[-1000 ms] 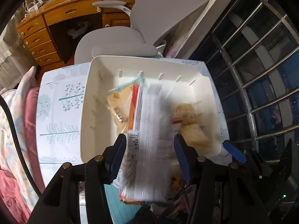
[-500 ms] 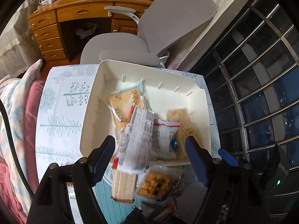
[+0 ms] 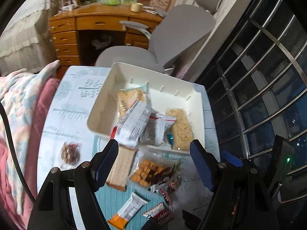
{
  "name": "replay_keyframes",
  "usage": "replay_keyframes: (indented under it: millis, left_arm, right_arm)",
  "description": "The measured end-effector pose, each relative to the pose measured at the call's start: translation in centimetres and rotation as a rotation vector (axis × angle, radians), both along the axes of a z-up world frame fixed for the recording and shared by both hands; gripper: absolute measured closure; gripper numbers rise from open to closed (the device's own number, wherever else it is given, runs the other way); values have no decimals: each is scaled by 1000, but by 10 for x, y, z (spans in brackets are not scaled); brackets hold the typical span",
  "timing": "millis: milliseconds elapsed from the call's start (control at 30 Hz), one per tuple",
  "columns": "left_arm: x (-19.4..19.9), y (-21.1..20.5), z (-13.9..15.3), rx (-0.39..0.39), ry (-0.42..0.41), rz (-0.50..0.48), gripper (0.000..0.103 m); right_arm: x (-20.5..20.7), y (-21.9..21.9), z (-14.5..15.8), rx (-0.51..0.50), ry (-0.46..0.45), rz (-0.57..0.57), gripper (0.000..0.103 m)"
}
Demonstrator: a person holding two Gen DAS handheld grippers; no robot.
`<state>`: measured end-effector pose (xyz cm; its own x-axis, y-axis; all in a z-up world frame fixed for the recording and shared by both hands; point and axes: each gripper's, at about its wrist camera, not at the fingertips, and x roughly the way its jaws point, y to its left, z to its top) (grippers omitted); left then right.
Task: Organize snacks
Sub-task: 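Withdraw the left tool toward the clear nut-cluster pack while the right tool moves to the red Cookies pack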
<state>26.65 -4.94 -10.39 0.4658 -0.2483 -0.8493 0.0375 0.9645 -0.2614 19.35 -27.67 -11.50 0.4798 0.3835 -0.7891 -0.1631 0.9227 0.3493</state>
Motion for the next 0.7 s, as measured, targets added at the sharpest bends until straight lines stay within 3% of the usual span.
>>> replay_keyframes:
  millis: [133,433,700]
  left_arm:
    - [-31,-1,3,60,-16,58,27]
    - [-101,30,-7,87,29,211,27]
    - [-127,59,-18,124,95,271,23]
  right_arm:
    - [-8,-1,-4,44,43,29,23]
    - [-33,3,-16,57,132,104,23]
    - [-44,-4,-44,77,291,-10,19]
